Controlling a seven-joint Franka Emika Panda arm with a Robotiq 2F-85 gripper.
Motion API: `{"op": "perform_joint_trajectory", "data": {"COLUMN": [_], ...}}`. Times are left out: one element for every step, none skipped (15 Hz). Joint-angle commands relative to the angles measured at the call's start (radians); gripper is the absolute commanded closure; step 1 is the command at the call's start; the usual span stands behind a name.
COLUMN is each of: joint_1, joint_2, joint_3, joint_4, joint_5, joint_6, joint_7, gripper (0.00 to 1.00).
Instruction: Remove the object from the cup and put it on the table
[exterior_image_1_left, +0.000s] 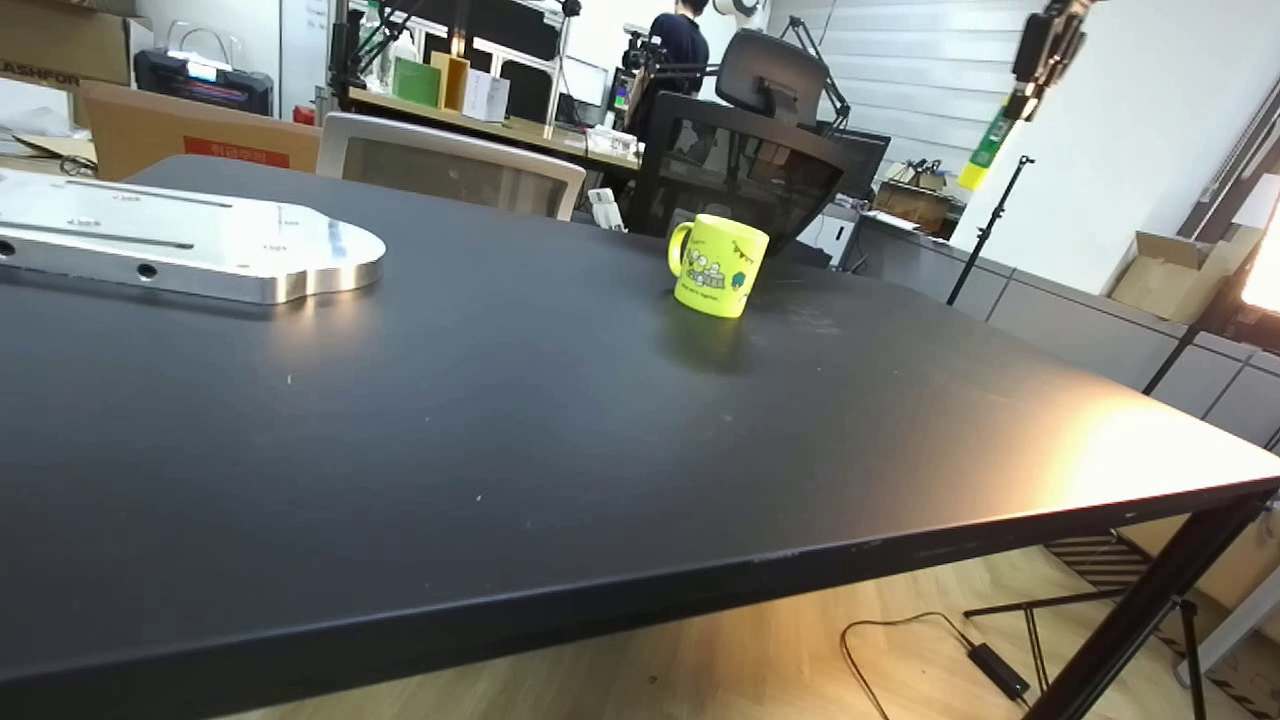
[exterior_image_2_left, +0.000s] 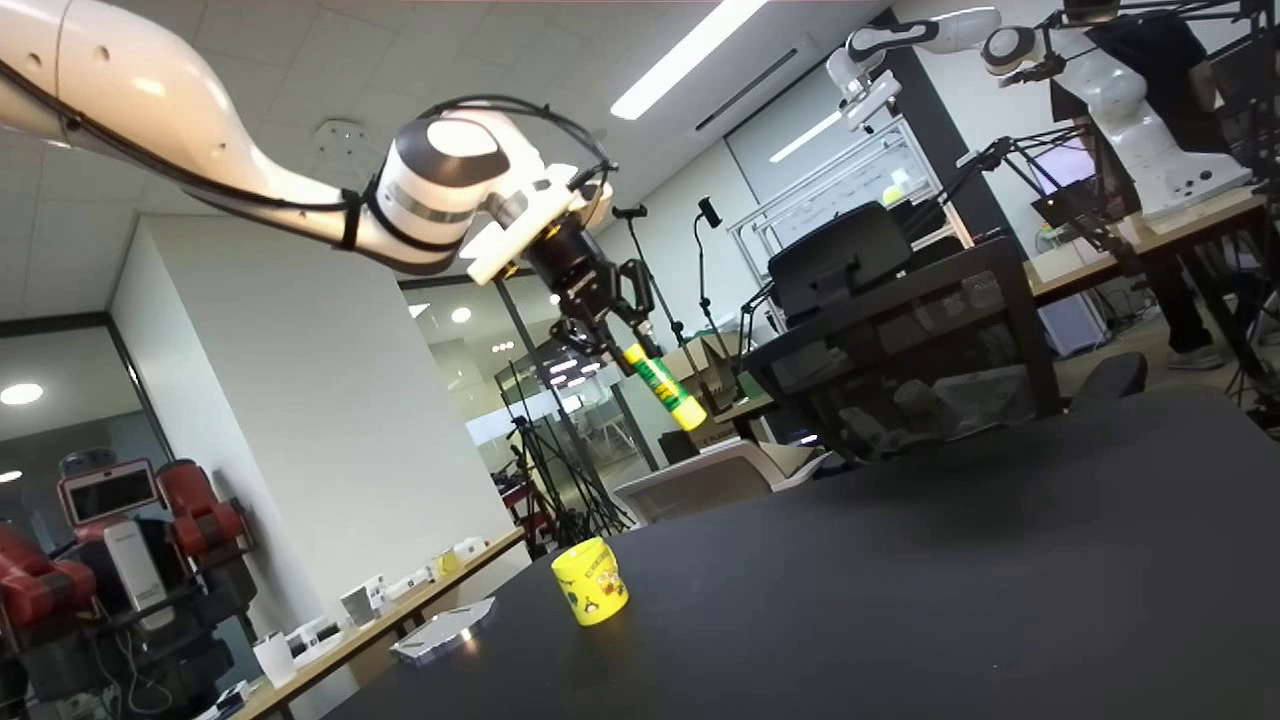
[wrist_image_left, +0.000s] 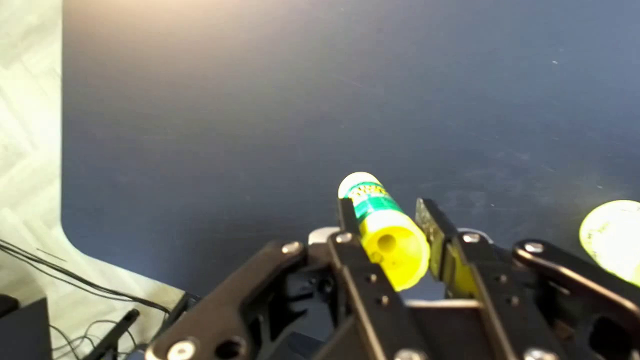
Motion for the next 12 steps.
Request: {"op": "perform_joint_trajectory", "data": {"joint_1": [-0.079,-0.104,-0.122,-0.14,-0.153,-0.166,-0.174,-0.182,-0.186,-0.188,-0.19,-0.191], "joint_2": [0.061,0.096,0.125,0.157,0.186,0.217,0.246,0.276,0.304,0.33,0.357,0.386], "joint_3": [-0.049,-0.056,-0.063,-0.065,-0.066,-0.063,-0.062,-0.059,-0.058,-0.058,-0.057,-0.057], "joint_4": [0.042,0.065,0.082,0.101,0.118,0.139,0.161,0.185,0.207,0.229,0.252,0.275], "joint_5": [0.016,0.034,0.039,0.048,0.051,0.059,0.058,0.063,0.062,0.061,0.059,0.058], "joint_6": [-0.043,-0.068,-0.083,-0.094,-0.101,-0.114,-0.125,-0.142,-0.152,-0.162,-0.17,-0.179], "joint_7": [-0.042,-0.061,-0.067,-0.076,-0.075,-0.08,-0.074,-0.074,-0.067,-0.062,-0.058,-0.052], "gripper": [0.91,0.91,0.91,0.91,0.91,0.91,0.91,0.91,0.91,0.91,0.91,0.91]}}
